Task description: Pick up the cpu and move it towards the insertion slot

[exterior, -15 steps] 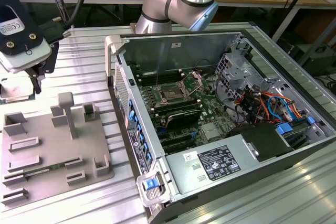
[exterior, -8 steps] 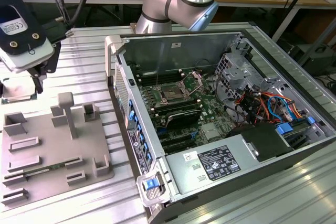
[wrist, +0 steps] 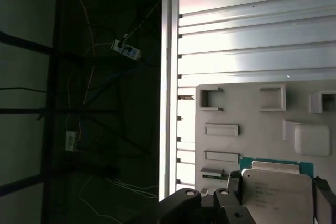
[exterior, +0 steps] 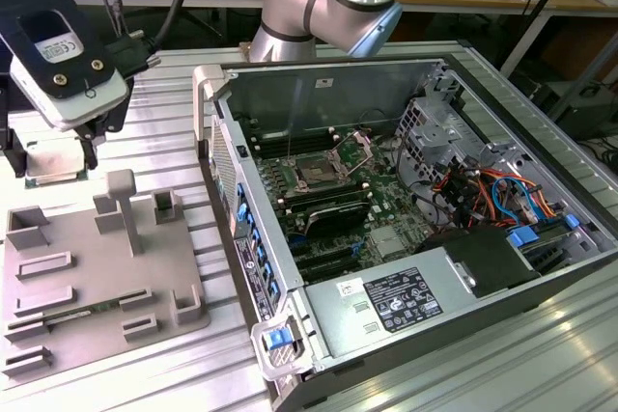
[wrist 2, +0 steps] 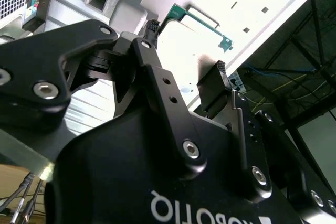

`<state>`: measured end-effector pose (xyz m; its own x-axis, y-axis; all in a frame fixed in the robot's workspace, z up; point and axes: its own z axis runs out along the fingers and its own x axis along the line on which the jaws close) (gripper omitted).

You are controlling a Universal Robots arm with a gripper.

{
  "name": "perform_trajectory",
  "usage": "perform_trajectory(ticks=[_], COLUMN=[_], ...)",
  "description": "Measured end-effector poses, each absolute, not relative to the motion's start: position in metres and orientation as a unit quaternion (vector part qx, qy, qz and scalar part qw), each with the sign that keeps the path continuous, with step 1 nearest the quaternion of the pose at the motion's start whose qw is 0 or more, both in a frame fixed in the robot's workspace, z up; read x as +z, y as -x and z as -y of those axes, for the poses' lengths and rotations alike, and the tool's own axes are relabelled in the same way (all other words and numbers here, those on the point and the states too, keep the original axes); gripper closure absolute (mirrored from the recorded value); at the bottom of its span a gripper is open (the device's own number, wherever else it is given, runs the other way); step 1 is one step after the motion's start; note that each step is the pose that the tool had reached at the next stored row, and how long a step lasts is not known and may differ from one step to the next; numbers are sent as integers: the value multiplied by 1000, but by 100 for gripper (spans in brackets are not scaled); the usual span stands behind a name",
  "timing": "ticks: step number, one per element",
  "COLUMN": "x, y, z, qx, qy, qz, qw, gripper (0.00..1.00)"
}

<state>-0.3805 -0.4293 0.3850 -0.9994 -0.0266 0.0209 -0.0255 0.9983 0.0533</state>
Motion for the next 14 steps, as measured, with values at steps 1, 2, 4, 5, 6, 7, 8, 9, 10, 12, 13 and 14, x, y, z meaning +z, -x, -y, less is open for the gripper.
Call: perform_trajectory(ticks=[1,2,4,5,6,7,8,9,10,12,13,14], x=[385,385,385,385,385,385,385,385,385,385,385,384], y=[379,376,373,370,368,366,365,363,362,345,327,316], z=[429,429,429,429,429,429,429,429,429,429,429,430], qx=[-27,-26,-26,-26,-26,-26,-26,-27,-27,-27,-26,-27], qy=[-13,-13,-13,-13,-13,-13,-13,-13,-13,-13,-13,-13], qz=[1000,1000,1000,1000,1000,1000,1000,1000,1000,1000,1000,1000], qw=[11,11,11,11,11,11,11,11,11,11,11,11], gripper=[45,45,45,45,45,45,45,45,45,45,45,45])
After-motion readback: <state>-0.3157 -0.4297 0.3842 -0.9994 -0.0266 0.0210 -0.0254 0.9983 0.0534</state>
